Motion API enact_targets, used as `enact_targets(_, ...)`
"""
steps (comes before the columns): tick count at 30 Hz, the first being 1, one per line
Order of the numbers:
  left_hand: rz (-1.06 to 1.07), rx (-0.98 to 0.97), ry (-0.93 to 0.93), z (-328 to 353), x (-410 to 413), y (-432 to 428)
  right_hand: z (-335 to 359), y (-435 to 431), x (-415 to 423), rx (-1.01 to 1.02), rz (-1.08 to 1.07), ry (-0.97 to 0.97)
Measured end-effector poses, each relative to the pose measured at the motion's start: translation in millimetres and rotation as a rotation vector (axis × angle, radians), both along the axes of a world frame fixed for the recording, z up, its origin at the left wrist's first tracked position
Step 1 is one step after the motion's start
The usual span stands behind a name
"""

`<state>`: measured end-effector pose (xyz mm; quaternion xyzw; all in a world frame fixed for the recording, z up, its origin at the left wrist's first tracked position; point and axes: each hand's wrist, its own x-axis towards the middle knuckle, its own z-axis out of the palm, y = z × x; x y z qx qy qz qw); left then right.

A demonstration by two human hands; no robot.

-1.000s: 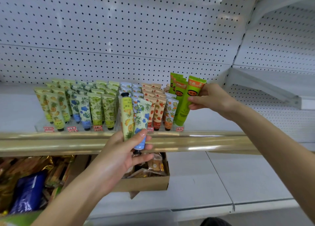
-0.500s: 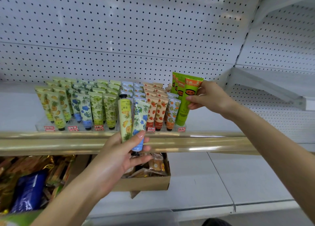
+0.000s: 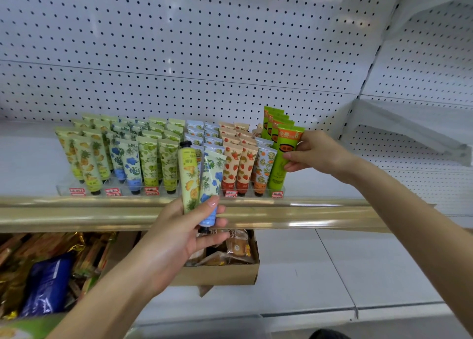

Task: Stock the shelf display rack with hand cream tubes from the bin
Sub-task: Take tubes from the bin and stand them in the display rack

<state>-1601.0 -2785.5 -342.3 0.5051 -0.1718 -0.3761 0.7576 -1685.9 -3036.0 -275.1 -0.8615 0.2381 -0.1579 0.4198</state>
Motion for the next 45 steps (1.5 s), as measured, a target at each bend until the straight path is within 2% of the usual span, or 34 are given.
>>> enact_targets(6,0.006,0.01,0.013,-0.5,-0.6,-1.7,0.6,-1.1,0.6,-0.074,-0.016,0.014)
enact_targets(12,-0.012,0.003,0.016,0.2,-1.8,-3.5,0.5,-1.2,-5.6,-0.058,-0.066,-0.006)
enact_targets(18,-0.064,-0.017,0.013,2.4,-6.1,-6.7,16.4,8.2,-33.5,-0.114,-0.177,-0.058)
enact_targets(27,-0.176,-0.058,0.036,5.6,-20.7,-2.5,23.4,89.7,-30.3,0.117,0.162,0.001)
enact_targets(35,-0.185,-0.044,-0.009,4.7,-1.0,38.0,30.8,125.8,4.9,0.13,0.316,0.111)
enact_targets(37,-0.166,-0.046,0.01,2.4,9.2,52.7,36.0,134.2,17.0,0.099,0.377,0.188)
enact_targets(41,-0.051,0.004,0.037,-7.2,36.2,85.7,47.0,159.3,50.9,-0.098,0.503,0.362)
enact_targets(45,0.142,0.118,-0.18,-16.1,72.0,127.5,60.9,188.3,91.8,-0.345,0.527,0.297)
